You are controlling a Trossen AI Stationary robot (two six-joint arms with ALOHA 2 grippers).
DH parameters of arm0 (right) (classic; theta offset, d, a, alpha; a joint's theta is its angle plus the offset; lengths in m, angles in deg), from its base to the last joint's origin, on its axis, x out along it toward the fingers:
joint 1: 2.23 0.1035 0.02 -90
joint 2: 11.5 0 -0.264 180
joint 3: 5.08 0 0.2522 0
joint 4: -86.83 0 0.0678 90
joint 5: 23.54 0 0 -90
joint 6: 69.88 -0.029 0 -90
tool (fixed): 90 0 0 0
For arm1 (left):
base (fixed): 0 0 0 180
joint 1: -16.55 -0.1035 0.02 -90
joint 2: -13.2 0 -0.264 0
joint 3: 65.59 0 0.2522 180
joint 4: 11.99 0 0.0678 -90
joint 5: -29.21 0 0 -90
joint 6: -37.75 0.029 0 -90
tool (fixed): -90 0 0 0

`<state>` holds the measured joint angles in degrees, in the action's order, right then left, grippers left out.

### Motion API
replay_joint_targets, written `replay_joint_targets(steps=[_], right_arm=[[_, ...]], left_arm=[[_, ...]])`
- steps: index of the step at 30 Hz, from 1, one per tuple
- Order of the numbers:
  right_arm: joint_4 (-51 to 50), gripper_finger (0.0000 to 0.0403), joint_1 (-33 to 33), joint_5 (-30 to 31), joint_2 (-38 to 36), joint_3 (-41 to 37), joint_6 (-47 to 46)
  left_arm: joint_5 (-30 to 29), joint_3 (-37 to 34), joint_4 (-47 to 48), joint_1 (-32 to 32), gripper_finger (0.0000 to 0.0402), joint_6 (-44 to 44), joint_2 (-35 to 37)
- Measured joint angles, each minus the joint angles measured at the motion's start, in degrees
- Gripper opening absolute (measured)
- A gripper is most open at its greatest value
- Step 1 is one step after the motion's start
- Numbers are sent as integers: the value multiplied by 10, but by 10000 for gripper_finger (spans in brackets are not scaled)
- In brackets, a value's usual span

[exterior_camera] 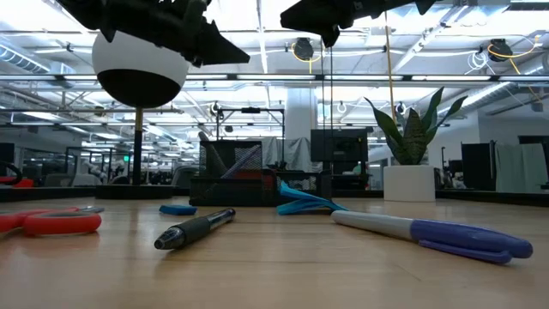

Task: Pick and place office supplies into organizer
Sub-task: Put the blue marker into the black mesh organizer

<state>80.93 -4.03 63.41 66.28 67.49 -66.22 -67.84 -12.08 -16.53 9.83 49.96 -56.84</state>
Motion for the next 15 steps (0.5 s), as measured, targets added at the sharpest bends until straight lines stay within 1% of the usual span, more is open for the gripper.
replay_joint_targets(steps=[2,3,6,8,12,15], right_arm=[[0,59,0,0,0,0,0],[0,59,0,0,0,0,0],[0,59,0,0,0,0,0],[0,59,0,0,0,0,0],[0,59,0,0,0,0,0],[0,59,0,0,0,0,0]], left_arm=[[22,0,0,1,4,13,0],[42,0,0,1,4,22,0],[129,0,1,5,3,71,0],[169,0,4,16,3,110,0],[177,0,23,44,3,173,0],[176,0,29,59,7,192,0]])
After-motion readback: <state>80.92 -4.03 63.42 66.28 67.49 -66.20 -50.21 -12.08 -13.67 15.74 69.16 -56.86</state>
